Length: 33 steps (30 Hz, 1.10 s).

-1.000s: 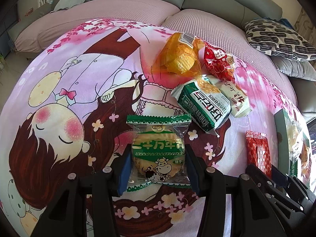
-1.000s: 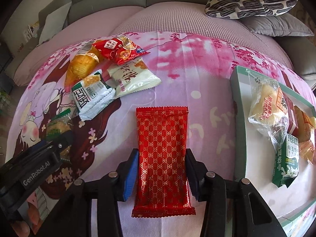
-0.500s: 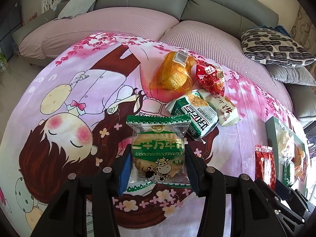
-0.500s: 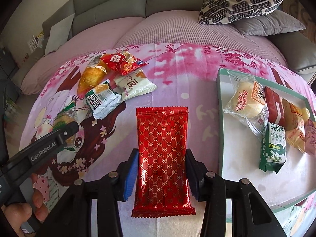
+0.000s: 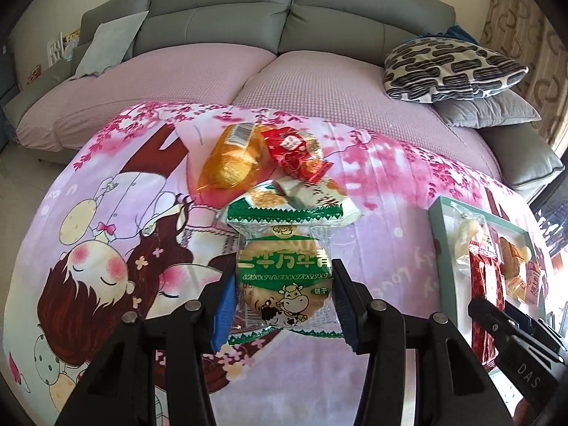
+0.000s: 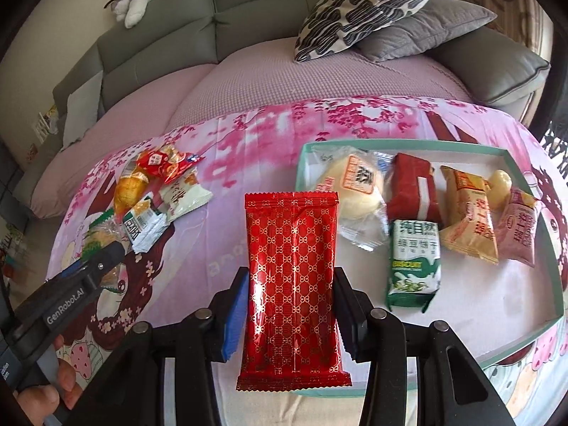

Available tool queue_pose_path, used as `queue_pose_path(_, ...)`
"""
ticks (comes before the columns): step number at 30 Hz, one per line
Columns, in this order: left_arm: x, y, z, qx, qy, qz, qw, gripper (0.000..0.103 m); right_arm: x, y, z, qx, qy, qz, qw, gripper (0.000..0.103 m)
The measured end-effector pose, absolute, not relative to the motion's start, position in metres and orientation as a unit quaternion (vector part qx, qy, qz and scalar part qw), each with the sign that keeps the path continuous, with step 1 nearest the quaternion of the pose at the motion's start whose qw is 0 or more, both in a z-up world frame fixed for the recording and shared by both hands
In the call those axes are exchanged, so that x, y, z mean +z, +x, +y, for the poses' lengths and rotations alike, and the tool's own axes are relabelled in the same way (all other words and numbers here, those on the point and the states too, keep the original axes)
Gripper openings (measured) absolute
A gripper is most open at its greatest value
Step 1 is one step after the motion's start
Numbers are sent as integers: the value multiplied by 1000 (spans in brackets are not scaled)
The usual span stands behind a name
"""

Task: Organize snacks
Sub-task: 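Lift and carry the cow-print pack and red pack into the tray with both grippers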

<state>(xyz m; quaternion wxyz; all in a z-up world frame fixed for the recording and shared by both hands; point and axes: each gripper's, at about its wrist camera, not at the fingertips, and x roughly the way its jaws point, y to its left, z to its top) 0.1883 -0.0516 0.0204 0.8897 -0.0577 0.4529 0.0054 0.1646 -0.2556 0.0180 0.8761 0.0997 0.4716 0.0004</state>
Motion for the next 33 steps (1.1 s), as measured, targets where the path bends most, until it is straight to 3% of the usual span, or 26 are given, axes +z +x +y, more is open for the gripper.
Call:
queue_pose_path(16, 48, 174, -183, -126, 10, 424, 897, 51, 37, 128, -404, -137, 187, 420, 877, 47)
queue_pose_path(33, 11, 173, -251, -148, 85, 467, 868, 51, 9, 128, -427, -130, 206, 445, 862, 48)
